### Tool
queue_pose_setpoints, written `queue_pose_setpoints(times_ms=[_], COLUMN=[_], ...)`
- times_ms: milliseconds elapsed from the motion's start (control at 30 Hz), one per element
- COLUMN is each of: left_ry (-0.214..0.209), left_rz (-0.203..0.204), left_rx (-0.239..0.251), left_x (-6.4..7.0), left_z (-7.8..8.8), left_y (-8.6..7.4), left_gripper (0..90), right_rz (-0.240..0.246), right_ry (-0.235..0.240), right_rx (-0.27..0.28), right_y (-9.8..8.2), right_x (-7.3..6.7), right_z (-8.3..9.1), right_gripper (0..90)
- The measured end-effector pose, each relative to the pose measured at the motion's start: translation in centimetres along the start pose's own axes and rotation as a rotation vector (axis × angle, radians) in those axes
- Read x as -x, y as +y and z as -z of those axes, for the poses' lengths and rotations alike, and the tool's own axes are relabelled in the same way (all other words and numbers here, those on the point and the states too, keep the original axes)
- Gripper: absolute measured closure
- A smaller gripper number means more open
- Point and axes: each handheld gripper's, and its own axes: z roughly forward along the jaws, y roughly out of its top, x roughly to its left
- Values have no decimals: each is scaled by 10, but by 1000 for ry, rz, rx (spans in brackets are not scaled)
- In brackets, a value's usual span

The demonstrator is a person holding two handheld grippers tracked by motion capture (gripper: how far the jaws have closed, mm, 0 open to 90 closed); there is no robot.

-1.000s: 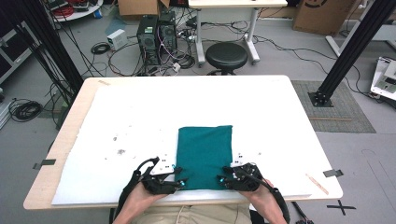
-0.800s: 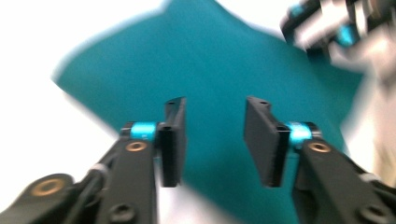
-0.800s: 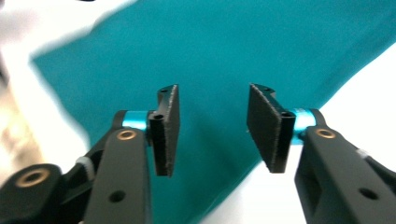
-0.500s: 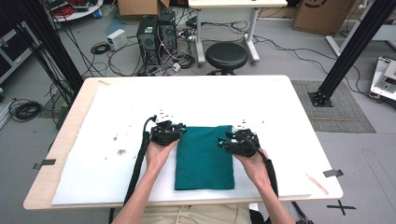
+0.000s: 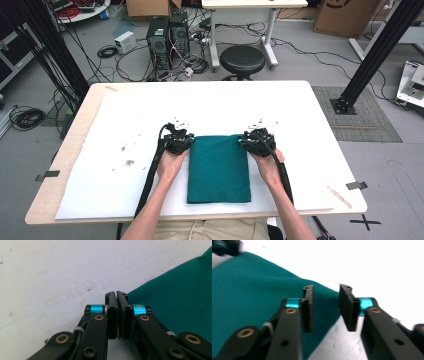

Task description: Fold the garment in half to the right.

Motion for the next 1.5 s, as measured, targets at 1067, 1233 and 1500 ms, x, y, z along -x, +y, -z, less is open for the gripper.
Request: queue_pose_setpoints(times_ms=[1067,1233,1500], left_ry=[35,54,86], left_rz=[-62,-68,-31], left_rx=[225,236,255], left_x=[-67,-84,-98], left_z=[124,140,158], left_y=[-57,-81,-91], left_gripper=[300,297,297], right_rz=[-56,-50,-76], right_ry=[0,-55,-62], right_rx=[202,243,248], right_y=[-56,-62,-64], right_x=[35,36,42], right_z=[79,84,85], right_gripper=[194,194,194])
